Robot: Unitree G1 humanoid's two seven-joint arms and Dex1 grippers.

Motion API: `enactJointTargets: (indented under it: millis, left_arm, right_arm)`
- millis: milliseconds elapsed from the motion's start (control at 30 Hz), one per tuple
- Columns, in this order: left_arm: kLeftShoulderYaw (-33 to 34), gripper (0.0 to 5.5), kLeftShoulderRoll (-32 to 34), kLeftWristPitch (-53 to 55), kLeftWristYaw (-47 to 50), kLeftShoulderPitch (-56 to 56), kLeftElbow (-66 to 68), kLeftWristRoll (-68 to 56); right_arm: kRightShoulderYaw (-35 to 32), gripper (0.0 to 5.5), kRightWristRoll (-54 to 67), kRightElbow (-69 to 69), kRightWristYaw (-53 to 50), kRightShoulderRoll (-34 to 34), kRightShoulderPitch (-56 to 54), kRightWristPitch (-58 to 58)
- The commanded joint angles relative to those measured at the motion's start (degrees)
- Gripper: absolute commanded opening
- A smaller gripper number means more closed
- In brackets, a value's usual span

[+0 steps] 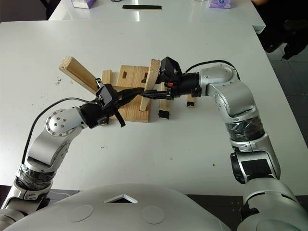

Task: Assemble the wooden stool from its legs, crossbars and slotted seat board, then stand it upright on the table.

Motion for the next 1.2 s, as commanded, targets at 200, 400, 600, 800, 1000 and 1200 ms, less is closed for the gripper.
enactJointTargets:
  millis: [200,400,600,800,1000,1200]
  left_arm:
    - [23.03,0.00,-11.93,12.55,18.33,-19.75,-7.44,-24.30]
    - [41.15,0.00,-5.70,16.18,30.09,-28.55,-3.92,-39.71]
    - [45.82,0.00,4.60,16.85,22.79,-15.87,3.45,-35.28]
    - [28.57,0.00,1.62,17.65,13.33,3.08,-9.15,-35.56]
    - [10.76,0.00,-6.78,17.66,13.59,0.81,-14.29,-35.46]
    - [7.64,0.00,-7.36,17.17,11.79,1.02,-14.03,-34.46]
  right_arm:
    - [-1.08,2.03,0.03,1.86,2.09,-1.52,-1.07,-2.08]
    - [-0.97,2.03,-0.65,2.10,2.53,-2.33,0.52,-3.30]
    - [-0.55,2.03,-1.13,1.44,2.49,-2.69,1.30,-3.48]
    - [0.26,2.03,-0.71,0.71,3.90,-3.01,0.48,-3.07]
    - [2.42,2.02,-1.81,2.84,5.91,-1.92,-2.18,-3.70]
    - [3.53,2.02,-2.43,4.87,7.50,-0.81,-2.82,-4.65]
